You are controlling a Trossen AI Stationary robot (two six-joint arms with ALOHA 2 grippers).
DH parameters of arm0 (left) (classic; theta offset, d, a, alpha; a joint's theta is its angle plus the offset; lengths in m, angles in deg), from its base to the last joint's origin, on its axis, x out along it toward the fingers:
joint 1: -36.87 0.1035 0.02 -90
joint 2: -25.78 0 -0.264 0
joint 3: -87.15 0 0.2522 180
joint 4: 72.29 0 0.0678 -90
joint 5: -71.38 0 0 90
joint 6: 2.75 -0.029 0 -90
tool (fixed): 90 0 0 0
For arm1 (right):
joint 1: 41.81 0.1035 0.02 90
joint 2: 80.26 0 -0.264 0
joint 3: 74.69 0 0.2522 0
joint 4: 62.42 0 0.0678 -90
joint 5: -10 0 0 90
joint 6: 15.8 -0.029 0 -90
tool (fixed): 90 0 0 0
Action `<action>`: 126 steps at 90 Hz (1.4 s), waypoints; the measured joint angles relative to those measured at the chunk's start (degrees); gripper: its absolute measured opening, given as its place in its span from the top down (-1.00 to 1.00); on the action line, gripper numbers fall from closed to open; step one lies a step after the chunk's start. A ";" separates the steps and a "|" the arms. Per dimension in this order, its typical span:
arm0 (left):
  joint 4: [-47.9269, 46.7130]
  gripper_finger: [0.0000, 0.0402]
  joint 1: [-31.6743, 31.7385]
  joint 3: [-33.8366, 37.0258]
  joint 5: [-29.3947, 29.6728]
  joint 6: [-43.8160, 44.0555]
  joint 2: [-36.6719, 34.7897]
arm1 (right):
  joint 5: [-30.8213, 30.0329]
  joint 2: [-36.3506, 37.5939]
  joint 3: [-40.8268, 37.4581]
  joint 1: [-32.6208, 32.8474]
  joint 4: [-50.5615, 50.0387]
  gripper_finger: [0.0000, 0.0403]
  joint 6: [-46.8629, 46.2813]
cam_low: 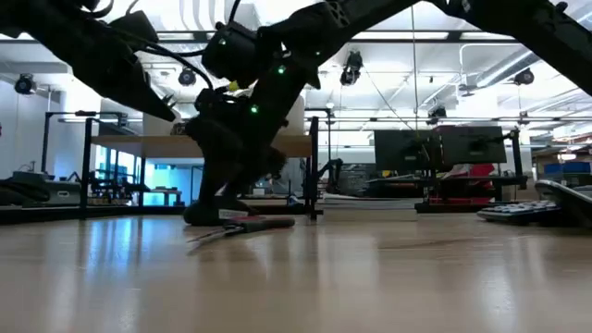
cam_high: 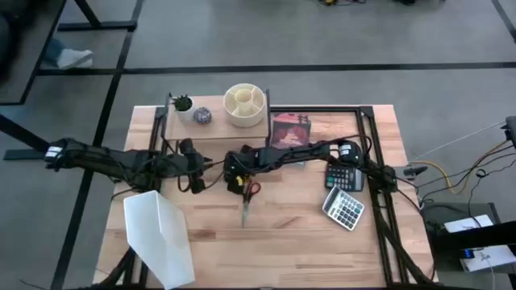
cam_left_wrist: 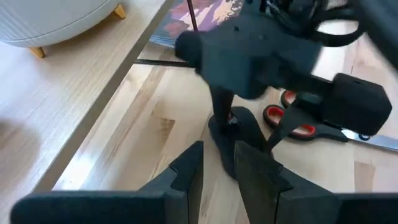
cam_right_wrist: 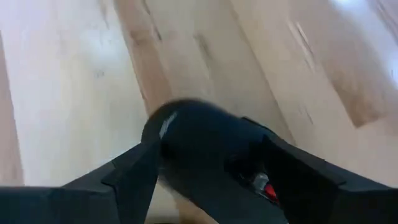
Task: Stock shelves
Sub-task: Adjust the black mouse under the shelf
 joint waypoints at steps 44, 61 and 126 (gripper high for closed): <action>-0.06 0.62 0.00 0.00 -0.10 -0.02 0.00 | 10.80 -0.32 8.93 -0.77 -6.21 -0.34 48.42; -0.15 0.62 0.00 0.00 -0.13 -0.02 0.09 | 20.75 -2.95 9.76 -4.05 -9.04 -0.29 49.72; 0.07 0.62 0.00 0.07 -0.02 0.00 0.11 | -1.66 -5.77 11.38 -1.95 -10.48 -0.19 3.64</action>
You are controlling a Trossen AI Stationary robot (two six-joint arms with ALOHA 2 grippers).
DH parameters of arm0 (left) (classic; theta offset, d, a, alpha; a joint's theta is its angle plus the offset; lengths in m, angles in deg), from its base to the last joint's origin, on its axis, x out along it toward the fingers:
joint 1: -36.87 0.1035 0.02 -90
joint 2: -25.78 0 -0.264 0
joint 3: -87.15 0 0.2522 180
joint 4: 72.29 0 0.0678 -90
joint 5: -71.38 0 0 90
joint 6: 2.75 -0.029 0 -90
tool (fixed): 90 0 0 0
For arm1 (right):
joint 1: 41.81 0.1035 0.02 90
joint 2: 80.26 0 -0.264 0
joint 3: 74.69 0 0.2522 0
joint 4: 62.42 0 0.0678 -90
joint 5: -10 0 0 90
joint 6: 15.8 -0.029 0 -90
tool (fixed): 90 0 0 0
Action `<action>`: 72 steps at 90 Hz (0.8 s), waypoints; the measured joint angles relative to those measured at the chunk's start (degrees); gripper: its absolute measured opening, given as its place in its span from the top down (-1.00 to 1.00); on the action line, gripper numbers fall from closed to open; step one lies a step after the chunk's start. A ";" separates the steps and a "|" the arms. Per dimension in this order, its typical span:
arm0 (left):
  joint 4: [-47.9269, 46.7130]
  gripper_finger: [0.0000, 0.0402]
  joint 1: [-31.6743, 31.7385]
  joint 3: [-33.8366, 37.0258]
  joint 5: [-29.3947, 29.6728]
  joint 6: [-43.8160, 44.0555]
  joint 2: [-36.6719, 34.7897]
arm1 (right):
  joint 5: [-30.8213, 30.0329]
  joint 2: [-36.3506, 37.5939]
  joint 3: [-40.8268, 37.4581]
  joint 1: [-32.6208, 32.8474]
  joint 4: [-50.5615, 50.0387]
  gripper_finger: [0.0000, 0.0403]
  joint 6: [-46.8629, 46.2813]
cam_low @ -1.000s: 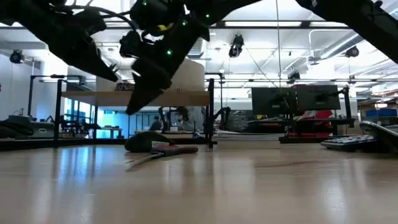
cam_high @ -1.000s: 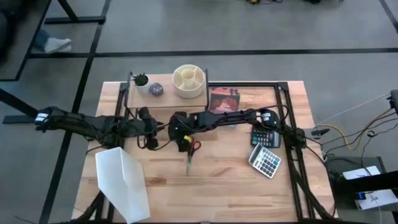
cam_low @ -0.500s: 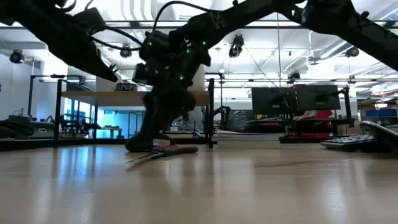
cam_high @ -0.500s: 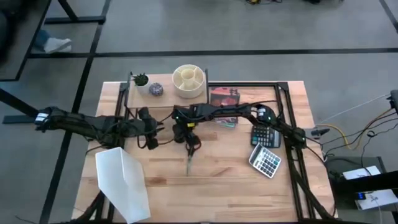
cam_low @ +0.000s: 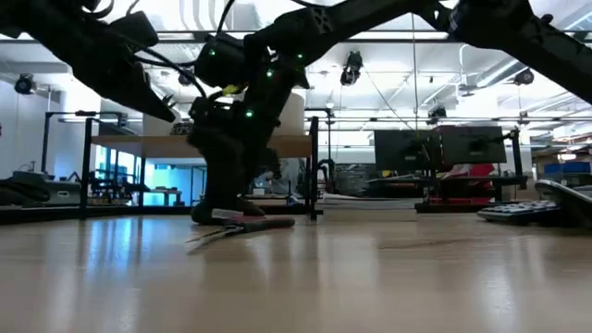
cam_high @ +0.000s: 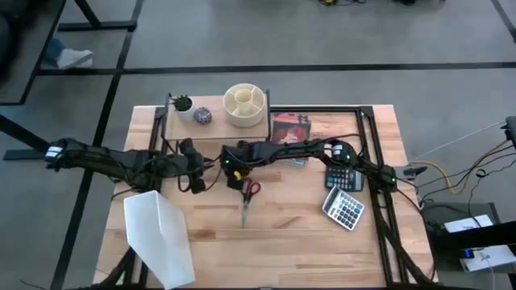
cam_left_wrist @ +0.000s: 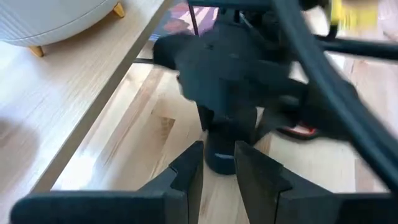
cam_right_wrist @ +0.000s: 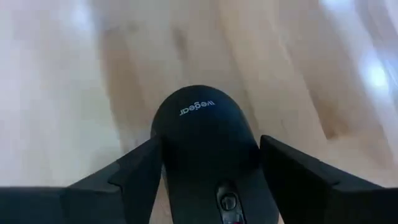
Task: Stock shelves
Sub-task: Adjust the black mouse under the shelf
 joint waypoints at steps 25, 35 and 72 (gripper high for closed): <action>-0.04 0.63 -0.02 0.00 -0.11 0.02 -0.02 | 0.93 0.31 3.81 0.06 -1.25 -0.31 1.11; -0.02 0.63 -0.02 0.00 -0.11 0.07 -0.03 | 1.11 1.21 6.36 0.31 -1.70 -0.40 9.35; -0.26 0.63 -0.02 0.00 -0.16 0.20 -0.11 | 5.83 -1.23 5.68 -1.24 -4.20 -0.75 21.41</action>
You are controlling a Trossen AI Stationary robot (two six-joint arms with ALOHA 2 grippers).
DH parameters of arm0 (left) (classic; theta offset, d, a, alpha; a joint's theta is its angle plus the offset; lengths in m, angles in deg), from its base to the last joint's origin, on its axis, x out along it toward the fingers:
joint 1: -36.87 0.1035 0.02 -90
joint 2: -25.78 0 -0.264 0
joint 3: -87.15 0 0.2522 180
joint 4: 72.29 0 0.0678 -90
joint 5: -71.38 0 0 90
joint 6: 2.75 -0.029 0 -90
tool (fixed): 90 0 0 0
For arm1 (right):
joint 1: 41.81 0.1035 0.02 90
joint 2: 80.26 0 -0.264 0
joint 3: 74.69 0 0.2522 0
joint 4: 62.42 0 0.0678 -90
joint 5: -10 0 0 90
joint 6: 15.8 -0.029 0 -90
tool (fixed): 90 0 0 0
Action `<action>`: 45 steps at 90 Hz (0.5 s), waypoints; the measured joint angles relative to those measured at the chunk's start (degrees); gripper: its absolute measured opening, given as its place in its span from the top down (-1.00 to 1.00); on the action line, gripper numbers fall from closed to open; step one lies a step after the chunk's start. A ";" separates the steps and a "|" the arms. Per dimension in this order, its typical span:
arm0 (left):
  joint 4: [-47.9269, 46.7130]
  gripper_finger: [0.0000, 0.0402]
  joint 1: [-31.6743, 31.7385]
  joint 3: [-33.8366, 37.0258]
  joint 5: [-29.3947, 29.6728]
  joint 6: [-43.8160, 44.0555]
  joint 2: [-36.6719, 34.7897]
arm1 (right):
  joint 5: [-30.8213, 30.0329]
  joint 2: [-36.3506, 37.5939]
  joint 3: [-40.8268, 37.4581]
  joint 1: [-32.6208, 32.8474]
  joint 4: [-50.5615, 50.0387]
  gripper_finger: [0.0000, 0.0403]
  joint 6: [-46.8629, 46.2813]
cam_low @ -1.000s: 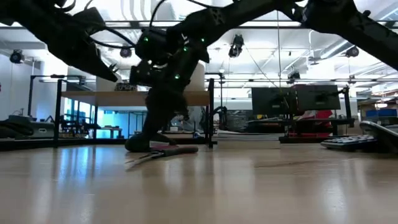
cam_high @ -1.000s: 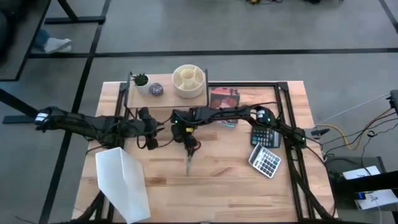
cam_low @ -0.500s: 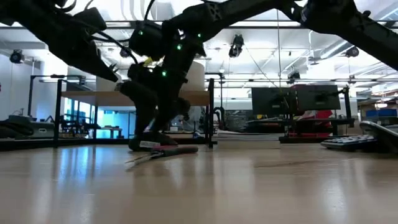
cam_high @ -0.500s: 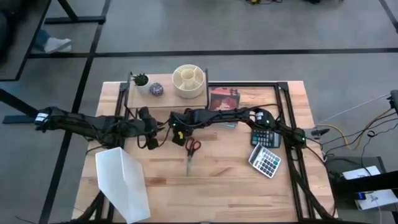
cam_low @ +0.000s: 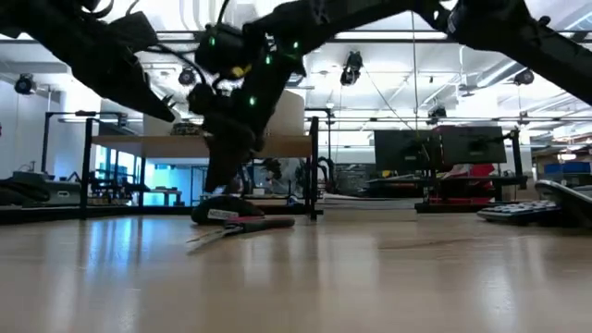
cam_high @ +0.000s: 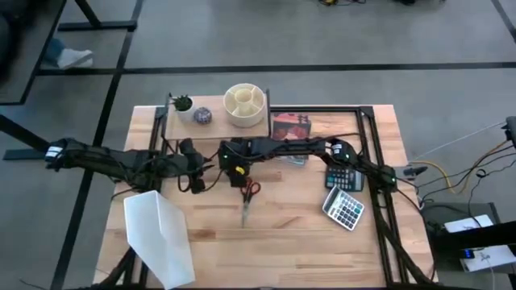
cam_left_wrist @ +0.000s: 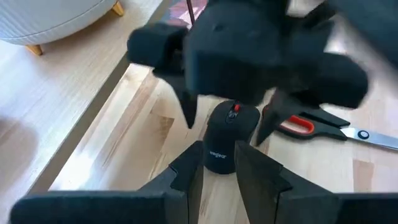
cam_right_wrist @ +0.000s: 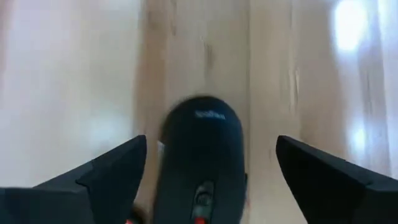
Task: Stock shelves
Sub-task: Adjust the black mouse under the shelf
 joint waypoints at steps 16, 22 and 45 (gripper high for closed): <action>-0.02 0.63 0.02 0.00 0.00 0.14 0.00 | 1.06 -2.02 -0.09 -0.28 -1.08 -0.81 -1.53; -0.07 0.63 0.02 0.00 0.00 0.15 0.00 | 1.11 -2.21 -0.09 -0.29 -0.96 -0.81 -2.77; -0.10 0.63 0.02 0.00 0.00 0.17 -0.03 | 1.09 -2.22 -0.11 -0.08 -0.76 -0.81 -16.26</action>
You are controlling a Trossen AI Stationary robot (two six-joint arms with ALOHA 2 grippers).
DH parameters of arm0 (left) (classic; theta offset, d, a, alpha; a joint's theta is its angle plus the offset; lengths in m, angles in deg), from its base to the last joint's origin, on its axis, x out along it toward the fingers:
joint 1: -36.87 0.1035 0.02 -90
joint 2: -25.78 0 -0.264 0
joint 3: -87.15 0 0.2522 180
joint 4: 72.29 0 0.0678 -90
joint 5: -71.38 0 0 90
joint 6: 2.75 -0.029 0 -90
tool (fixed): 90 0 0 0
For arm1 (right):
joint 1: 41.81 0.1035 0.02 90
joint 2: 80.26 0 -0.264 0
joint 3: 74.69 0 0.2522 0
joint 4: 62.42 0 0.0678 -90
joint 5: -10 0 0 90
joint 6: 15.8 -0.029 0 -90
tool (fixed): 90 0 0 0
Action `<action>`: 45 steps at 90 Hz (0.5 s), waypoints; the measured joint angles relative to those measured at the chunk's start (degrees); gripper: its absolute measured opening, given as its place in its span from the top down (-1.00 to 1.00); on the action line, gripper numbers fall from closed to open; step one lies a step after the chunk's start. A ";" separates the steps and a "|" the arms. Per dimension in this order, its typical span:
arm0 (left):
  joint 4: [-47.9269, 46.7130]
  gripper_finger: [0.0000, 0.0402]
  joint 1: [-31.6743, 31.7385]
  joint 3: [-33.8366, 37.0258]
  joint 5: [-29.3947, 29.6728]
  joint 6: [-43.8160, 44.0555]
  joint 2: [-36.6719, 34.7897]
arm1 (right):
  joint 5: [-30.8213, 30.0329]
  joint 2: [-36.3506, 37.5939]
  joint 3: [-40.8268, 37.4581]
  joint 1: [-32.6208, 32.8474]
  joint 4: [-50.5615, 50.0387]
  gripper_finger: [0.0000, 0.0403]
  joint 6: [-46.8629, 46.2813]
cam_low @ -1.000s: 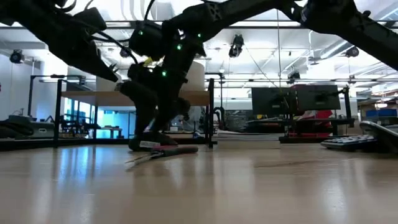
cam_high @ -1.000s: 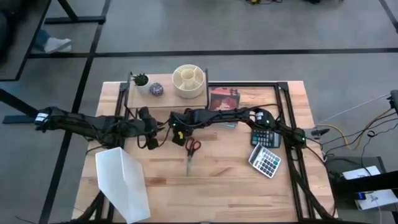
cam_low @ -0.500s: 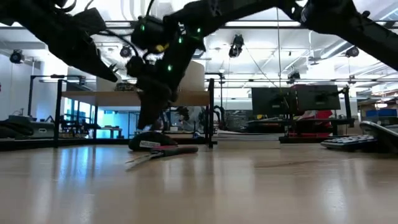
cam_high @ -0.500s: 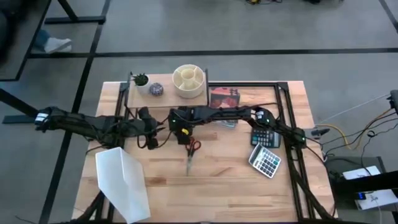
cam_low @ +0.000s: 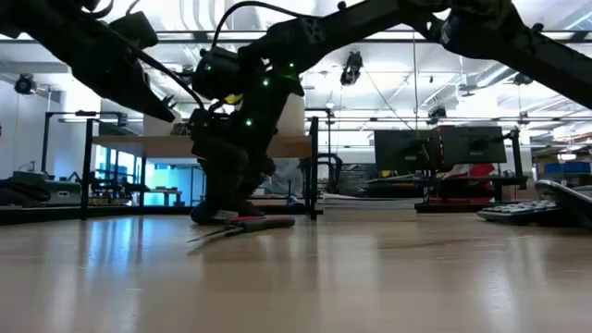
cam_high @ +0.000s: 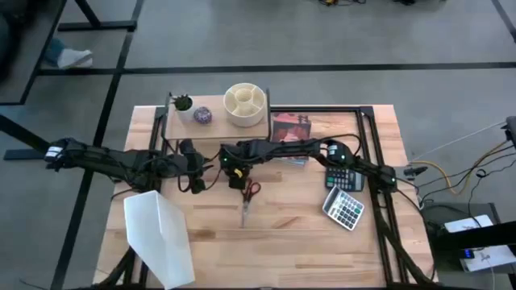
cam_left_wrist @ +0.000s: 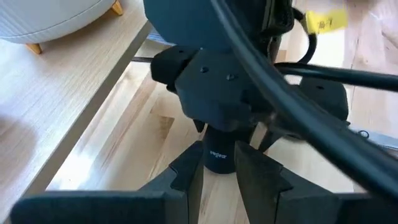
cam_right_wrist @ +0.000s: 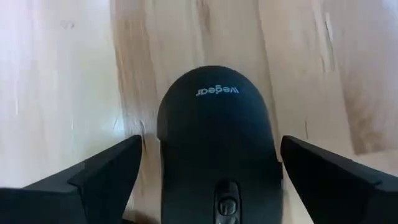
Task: Stock shelves
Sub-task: Adjust the black mouse under the shelf
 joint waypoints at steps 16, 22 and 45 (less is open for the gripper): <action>0.01 0.63 -0.01 0.00 -0.02 0.02 0.01 | -0.08 0.00 -0.10 0.63 -0.58 -0.81 -15.88; -0.01 0.63 -0.02 0.00 -0.02 0.02 0.01 | -0.23 0.00 -0.20 1.00 -0.80 -0.81 -18.91; -0.10 0.63 -0.02 0.00 -0.13 0.07 0.03 | -11.04 0.00 -0.39 3.71 -5.87 -0.81 -32.74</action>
